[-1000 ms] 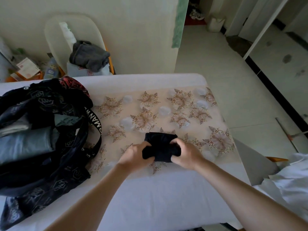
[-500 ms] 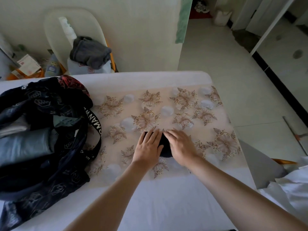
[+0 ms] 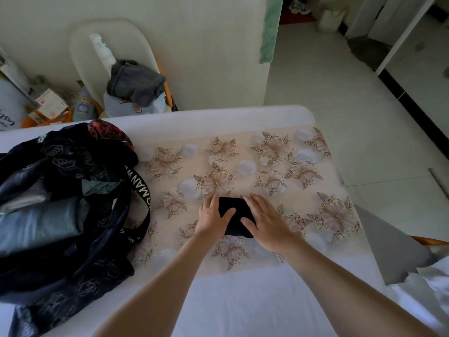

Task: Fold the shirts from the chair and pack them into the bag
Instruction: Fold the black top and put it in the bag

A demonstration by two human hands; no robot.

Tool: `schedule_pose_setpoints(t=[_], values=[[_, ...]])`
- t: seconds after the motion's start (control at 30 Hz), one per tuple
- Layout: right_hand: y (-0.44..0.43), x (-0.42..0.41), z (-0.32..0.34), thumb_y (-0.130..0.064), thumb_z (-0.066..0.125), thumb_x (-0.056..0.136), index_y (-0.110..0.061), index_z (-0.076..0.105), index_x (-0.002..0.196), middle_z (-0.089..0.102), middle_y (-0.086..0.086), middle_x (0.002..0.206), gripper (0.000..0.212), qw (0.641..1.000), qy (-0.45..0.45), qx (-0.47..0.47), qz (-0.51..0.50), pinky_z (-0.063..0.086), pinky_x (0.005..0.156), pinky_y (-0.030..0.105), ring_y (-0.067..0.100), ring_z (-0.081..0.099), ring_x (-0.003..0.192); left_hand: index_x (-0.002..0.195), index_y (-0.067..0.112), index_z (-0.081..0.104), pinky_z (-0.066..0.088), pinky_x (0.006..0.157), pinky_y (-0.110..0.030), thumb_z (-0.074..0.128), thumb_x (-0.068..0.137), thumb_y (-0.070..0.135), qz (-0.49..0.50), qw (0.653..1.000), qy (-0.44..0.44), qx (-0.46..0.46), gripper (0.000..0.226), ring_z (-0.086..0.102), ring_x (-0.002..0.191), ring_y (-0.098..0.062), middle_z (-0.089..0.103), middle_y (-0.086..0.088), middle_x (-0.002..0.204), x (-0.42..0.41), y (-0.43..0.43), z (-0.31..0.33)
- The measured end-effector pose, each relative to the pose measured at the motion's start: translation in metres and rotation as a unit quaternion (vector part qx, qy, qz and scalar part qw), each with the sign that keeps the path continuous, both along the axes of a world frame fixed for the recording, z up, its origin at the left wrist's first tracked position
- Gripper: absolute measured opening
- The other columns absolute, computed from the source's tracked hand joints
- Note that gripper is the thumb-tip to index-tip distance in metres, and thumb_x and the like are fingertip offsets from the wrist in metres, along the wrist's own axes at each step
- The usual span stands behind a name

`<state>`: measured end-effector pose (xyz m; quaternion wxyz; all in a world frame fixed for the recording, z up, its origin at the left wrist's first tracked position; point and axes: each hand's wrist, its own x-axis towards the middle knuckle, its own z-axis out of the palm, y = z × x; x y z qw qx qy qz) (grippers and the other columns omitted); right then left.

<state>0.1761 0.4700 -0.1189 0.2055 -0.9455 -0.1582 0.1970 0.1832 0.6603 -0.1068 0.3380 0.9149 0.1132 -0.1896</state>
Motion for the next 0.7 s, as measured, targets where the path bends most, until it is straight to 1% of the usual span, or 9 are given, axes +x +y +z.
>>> schedule_pose_setpoints(t=[0.1, 0.17, 0.2, 0.27, 0.33, 0.4, 0.53, 0.6, 0.7], values=[[0.001, -0.005, 0.001, -0.055, 0.021, 0.103, -0.03, -0.003, 0.159, -0.004, -0.006, 0.166, 0.065, 1.0, -0.009, 0.006, -0.004, -0.001, 0.121, 0.033, 0.013, -0.009, 0.152, 0.154, 0.032, 0.016, 0.054, 0.077, -0.033, 0.063, 0.088, 0.047, 0.055, 0.998, 0.03, -0.025, 0.082, 0.051, 0.116, -0.024, 0.047, -0.004, 0.139, 0.001, -0.001, 0.011], [0.002, -0.008, 0.002, -0.053, 0.024, 0.103, -0.03, -0.001, 0.159, -0.001, -0.006, 0.165, 0.065, 1.0, -0.011, 0.005, -0.004, 0.003, 0.123, 0.036, 0.015, -0.007, 0.152, 0.145, 0.025, 0.031, 0.046, 0.057, -0.025, 0.072, 0.084, 0.041, 0.073, 0.993, 0.081, -0.036, 0.076, 0.054, 0.097, -0.02, 0.053, -0.002, 0.124, 0.009, 0.002, 0.018], [0.002, -0.01, 0.004, -0.052, 0.027, 0.102, -0.029, 0.004, 0.158, 0.004, -0.006, 0.164, 0.065, 1.0, -0.011, 0.005, 0.0, 0.006, 0.124, 0.038, 0.016, -0.003, 0.152, 0.134, 0.02, 0.043, 0.049, 0.058, -0.028, 0.076, 0.08, 0.039, 0.07, 0.99, 0.11, -0.047, 0.067, 0.057, 0.094, -0.02, 0.057, 0.0, 0.116, 0.013, 0.007, 0.019], [0.0, -0.013, 0.008, -0.052, 0.037, 0.096, -0.029, 0.022, 0.152, 0.022, -0.006, 0.157, 0.063, 1.0, -0.019, 0.016, 0.007, 0.013, 0.123, 0.041, 0.018, 0.014, 0.149, 0.106, 0.012, 0.063, 0.059, 0.076, -0.043, 0.083, 0.074, 0.032, 0.038, 0.982, 0.152, -0.104, 0.043, 0.067, 0.09, -0.025, 0.07, -0.005, 0.101, 0.016, 0.016, 0.018], [0.0, -0.012, 0.02, -0.052, 0.046, 0.087, -0.028, 0.036, 0.138, 0.04, -0.008, 0.142, 0.057, 0.999, -0.027, 0.023, 0.013, 0.018, 0.12, 0.042, 0.015, 0.032, 0.137, 0.094, 0.013, 0.069, 0.057, 0.086, -0.047, 0.084, 0.072, 0.027, 0.005, 0.978, 0.166, -0.129, 0.03, 0.071, 0.089, -0.026, 0.074, -0.009, 0.093, 0.006, 0.021, 0.02], [0.004, -0.01, 0.033, -0.054, 0.055, 0.084, -0.026, 0.041, 0.131, 0.048, -0.008, 0.133, 0.057, 0.999, -0.031, 0.029, 0.03, 0.029, 0.113, 0.039, 0.011, 0.042, 0.122, 0.094, 0.016, 0.071, 0.057, 0.083, -0.041, 0.084, 0.071, 0.027, -0.012, 0.98, 0.153, -0.129, 0.029, 0.07, 0.086, -0.022, 0.074, -0.006, 0.094, -0.011, 0.024, 0.025], [0.017, -0.02, 0.049, -0.079, 0.049, 0.08, -0.032, 0.031, 0.148, 0.048, -0.007, 0.146, 0.084, 0.997, -0.007, 0.006, 0.082, 0.046, 0.102, 0.038, 0.016, 0.052, 0.126, 0.1, 0.031, 0.07, 0.056, 0.076, -0.029, 0.086, 0.065, 0.032, -0.037, 0.993, 0.047, -0.106, 0.039, 0.064, 0.086, -0.007, 0.069, 0.01, 0.092, -0.051, 0.037, 0.047], [0.028, -0.035, 0.051, -0.083, 0.045, 0.078, -0.033, 0.045, 0.139, 0.061, -0.007, 0.133, 0.078, 0.994, 0.013, -0.034, 0.102, 0.049, 0.096, 0.039, 0.019, 0.06, 0.117, 0.096, 0.031, 0.07, 0.055, 0.075, -0.031, 0.085, 0.066, 0.028, -0.05, 0.993, 0.003, -0.107, 0.033, 0.062, 0.085, -0.007, 0.066, 0.011, 0.089, -0.073, 0.049, 0.055], [0.048, -0.064, 0.047, -0.088, 0.044, 0.073, -0.031, 0.058, 0.121, 0.067, -0.008, 0.113, 0.076, 0.993, -0.019, -0.056, 0.105, 0.046, 0.093, 0.041, 0.018, 0.061, 0.107, 0.104, 0.034, 0.066, 0.049, 0.065, -0.021, 0.082, 0.069, 0.027, -0.056, 0.991, 0.015, -0.121, 0.039, 0.059, 0.088, -0.006, 0.062, 0.015, 0.093, -0.105, 0.068, 0.056]])
